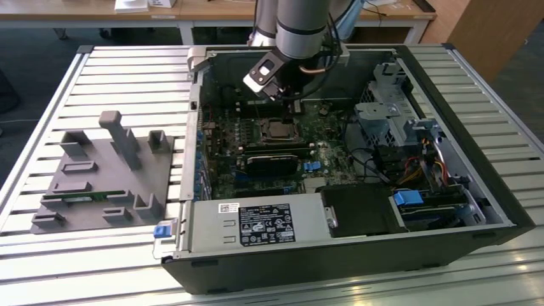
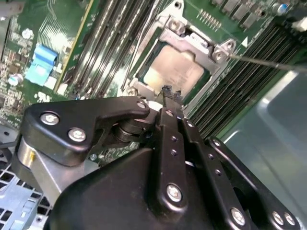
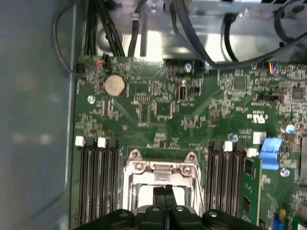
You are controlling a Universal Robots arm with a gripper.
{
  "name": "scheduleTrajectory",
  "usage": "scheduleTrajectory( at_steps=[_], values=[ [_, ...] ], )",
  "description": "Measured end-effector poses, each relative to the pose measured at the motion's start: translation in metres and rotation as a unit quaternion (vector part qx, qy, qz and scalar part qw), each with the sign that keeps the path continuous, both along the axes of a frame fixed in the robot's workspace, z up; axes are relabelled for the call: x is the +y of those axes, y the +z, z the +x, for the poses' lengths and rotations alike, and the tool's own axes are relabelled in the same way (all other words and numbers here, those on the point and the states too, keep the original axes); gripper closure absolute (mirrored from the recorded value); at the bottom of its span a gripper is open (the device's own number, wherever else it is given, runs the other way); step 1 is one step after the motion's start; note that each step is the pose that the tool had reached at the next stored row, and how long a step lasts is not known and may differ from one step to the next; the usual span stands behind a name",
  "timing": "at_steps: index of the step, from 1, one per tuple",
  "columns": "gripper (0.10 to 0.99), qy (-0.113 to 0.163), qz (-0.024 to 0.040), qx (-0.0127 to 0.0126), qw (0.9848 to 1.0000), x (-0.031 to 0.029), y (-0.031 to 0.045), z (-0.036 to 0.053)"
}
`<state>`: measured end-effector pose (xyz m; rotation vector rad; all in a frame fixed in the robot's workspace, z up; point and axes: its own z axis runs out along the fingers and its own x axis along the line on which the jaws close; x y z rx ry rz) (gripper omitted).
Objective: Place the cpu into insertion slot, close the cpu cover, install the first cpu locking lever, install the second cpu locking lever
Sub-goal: 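Close the cpu cover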
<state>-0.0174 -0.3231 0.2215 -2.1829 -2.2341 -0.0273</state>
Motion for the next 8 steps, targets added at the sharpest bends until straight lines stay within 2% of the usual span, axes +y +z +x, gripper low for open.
scheduleTrajectory(
  at_steps=[4,8],
  values=[
    [0.980,0.000,0.0000,0.0000,1.0000,0.0000,-0.0062,-0.0013],
    [0.980,0.000,-0.0002,0.0001,1.0000,-0.0001,-0.0070,-0.0019]
  ],
)
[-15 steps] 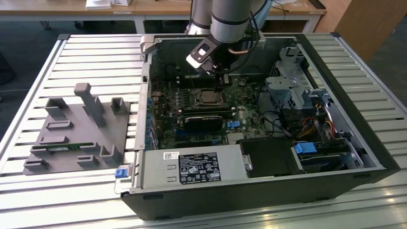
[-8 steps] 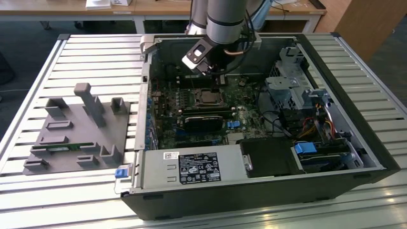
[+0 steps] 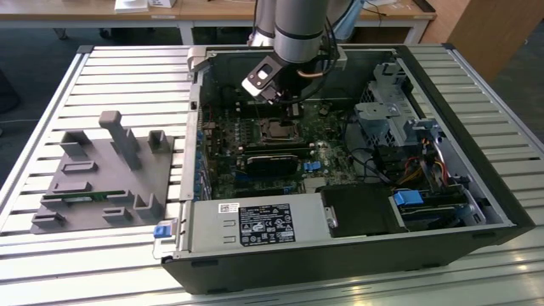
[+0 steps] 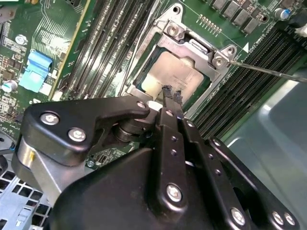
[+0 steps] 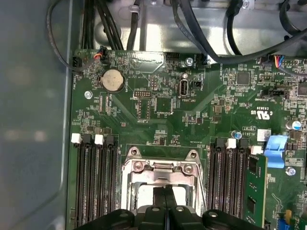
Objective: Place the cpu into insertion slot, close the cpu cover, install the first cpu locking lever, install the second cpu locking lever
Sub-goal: 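Close the cpu cover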
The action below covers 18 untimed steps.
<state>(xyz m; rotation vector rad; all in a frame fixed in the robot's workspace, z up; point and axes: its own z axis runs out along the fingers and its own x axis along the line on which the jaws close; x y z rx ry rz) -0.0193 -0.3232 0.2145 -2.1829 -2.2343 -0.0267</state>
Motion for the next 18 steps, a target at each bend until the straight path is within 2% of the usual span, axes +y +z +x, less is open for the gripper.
scheduleTrajectory(
  at_steps=[7,13,18],
  values=[
    [0.980,0.000,0.0002,-0.0001,1.0000,0.0001,-0.0002,-0.0033],
    [0.980,0.000,0.0002,-0.0001,1.0000,0.0001,-0.0005,-0.0143],
    [0.980,0.000,0.0002,-0.0001,1.0000,0.0000,-0.0013,-0.0167]
  ],
)
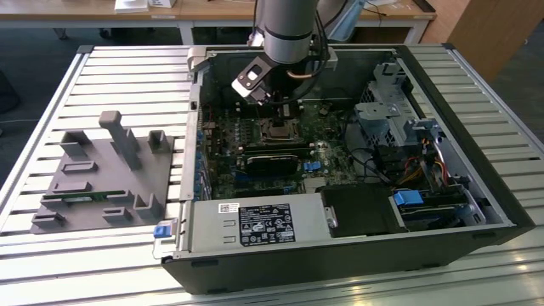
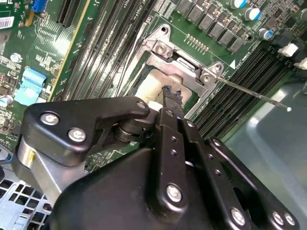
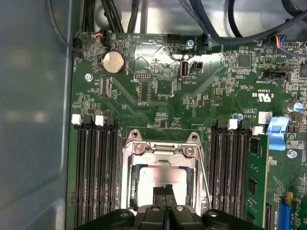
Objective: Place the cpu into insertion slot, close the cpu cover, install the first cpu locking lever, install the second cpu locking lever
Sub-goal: 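Close the cpu cover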
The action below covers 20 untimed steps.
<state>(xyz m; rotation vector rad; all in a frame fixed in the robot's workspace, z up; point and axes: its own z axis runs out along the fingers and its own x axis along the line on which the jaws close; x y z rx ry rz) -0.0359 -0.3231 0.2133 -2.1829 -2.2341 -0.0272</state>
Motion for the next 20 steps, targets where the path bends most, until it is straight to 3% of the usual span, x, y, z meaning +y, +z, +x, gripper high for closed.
scheduleTrajectory(
  at_steps=[4,11,20],
  values=[
    [0.980,0.000,0.0000,0.0000,1.0000,0.0000,-0.0010,-0.0022],
    [0.980,0.000,0.0000,0.0000,1.0000,0.0000,-0.0031,-0.0147],
    [0.980,0.000,-0.0001,0.0001,1.0000,0.0008,-0.0115,-0.0158]
  ],
)
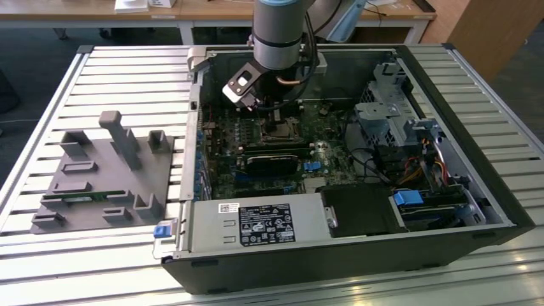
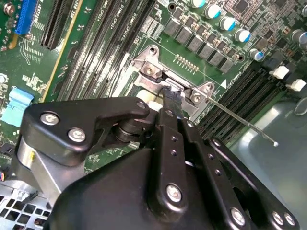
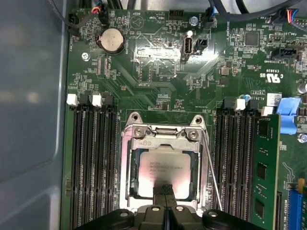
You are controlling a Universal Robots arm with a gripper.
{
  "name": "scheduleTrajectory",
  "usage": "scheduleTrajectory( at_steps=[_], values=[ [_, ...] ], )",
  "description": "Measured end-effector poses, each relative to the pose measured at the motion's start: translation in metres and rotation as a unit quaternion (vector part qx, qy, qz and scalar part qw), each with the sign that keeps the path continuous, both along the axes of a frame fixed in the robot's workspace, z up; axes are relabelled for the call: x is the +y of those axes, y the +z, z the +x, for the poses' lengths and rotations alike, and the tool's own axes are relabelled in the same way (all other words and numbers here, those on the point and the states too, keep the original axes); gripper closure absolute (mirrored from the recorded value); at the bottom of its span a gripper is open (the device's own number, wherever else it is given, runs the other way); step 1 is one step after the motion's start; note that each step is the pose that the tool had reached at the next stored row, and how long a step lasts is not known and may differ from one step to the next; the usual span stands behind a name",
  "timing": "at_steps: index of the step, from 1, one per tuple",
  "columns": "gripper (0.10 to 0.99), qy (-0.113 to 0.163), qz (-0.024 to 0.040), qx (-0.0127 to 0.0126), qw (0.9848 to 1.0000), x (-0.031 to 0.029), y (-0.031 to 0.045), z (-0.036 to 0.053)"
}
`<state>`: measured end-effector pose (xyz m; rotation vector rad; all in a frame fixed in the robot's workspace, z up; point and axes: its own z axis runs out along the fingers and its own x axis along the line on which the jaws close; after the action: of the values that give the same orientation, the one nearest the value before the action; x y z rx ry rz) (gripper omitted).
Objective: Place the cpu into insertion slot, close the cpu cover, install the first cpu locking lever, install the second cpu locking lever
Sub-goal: 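Close the cpu cover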
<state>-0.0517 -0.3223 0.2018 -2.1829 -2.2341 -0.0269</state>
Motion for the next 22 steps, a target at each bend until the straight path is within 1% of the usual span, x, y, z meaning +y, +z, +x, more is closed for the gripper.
scheduleTrajectory(
  at_steps=[9,13,15,16,20,22],
  values=[
    [0.980,0.000,-0.0012,0.0000,1.0000,0.0001,-0.0011,0.0000],
    [0.980,0.000,-0.0011,0.0000,1.0000,0.0001,0.0053,0.0000],
    [0.980,0.000,-0.0010,-0.0001,1.0000,0.0002,0.0057,0.0001],
    [0.980,0.000,-0.0010,-0.0001,1.0000,0.0002,0.0057,0.0011],
    [0.980,0.000,-0.0011,0.0004,1.0000,0.0001,0.0058,0.0120],
    [0.980,0.000,-0.0011,0.0006,1.0000,0.0001,0.0058,0.0160]
  ],
)
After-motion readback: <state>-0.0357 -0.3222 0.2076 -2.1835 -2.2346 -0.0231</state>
